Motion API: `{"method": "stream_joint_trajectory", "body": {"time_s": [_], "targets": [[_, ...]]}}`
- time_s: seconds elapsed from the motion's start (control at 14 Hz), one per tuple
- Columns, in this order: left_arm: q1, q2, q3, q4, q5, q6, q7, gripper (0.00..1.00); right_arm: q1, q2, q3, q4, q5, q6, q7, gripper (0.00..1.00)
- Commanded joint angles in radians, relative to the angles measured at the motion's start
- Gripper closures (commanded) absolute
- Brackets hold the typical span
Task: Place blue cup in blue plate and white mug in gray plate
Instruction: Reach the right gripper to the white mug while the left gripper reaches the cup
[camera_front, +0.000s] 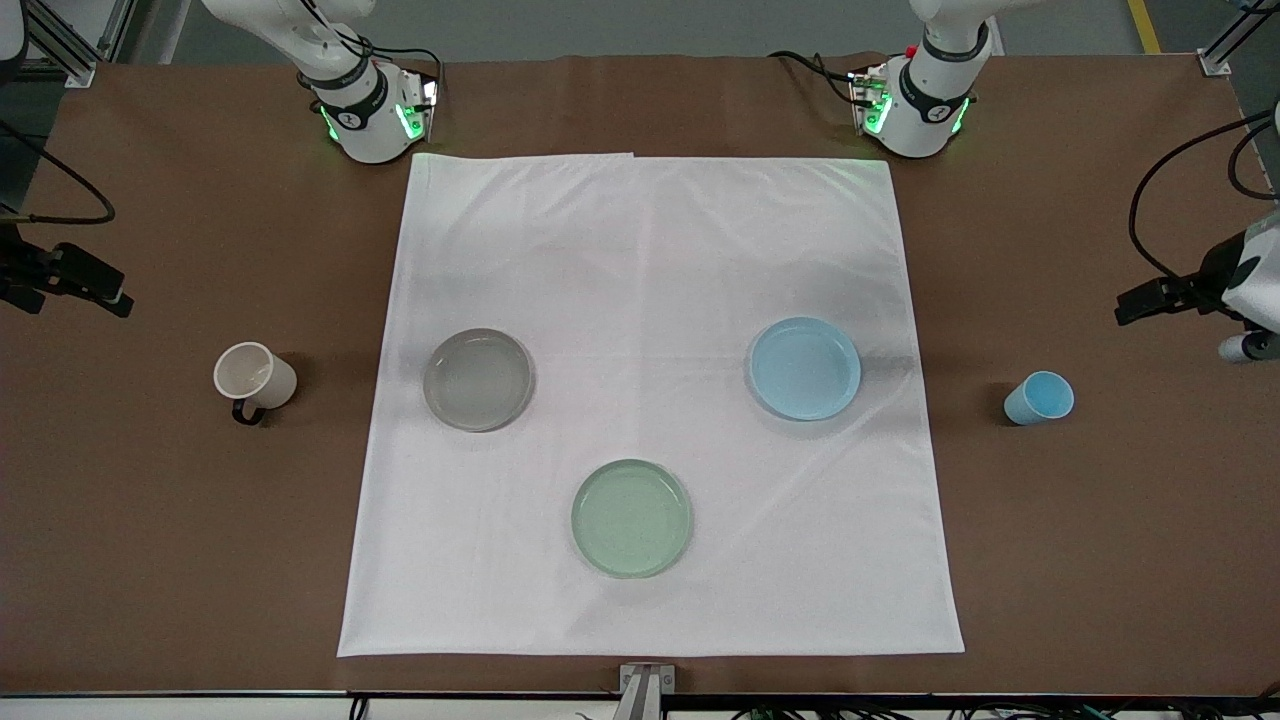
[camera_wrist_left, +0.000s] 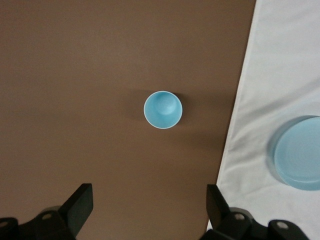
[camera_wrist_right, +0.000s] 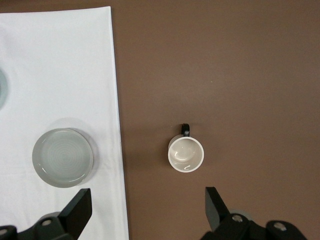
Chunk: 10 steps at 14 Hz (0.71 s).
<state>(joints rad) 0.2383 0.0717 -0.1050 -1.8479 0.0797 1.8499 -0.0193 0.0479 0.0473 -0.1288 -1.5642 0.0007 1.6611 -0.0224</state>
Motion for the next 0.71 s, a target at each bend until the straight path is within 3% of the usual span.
{"method": "stream_joint_trajectory", "body": {"time_s": [0.0,0.21,0.36,0.64], "targets": [[0.052,0.032,-0.008,-0.115,0.012,0.159,0.027,0.00,-0.016,0.051,-0.002,0.007,0.009,0.012,-0.013,0.00],[0.078,0.098,-0.007,-0.201,0.017,0.331,0.045,0.06,-0.054,0.169,-0.002,-0.005,0.010,0.045,-0.019,0.00],[0.081,0.160,-0.007,-0.223,0.017,0.420,0.045,0.18,-0.075,0.244,-0.002,-0.034,0.010,0.087,-0.074,0.00],[0.082,0.258,-0.007,-0.218,0.017,0.534,0.041,0.31,-0.099,0.347,-0.002,-0.158,0.015,0.312,-0.119,0.00]]}}
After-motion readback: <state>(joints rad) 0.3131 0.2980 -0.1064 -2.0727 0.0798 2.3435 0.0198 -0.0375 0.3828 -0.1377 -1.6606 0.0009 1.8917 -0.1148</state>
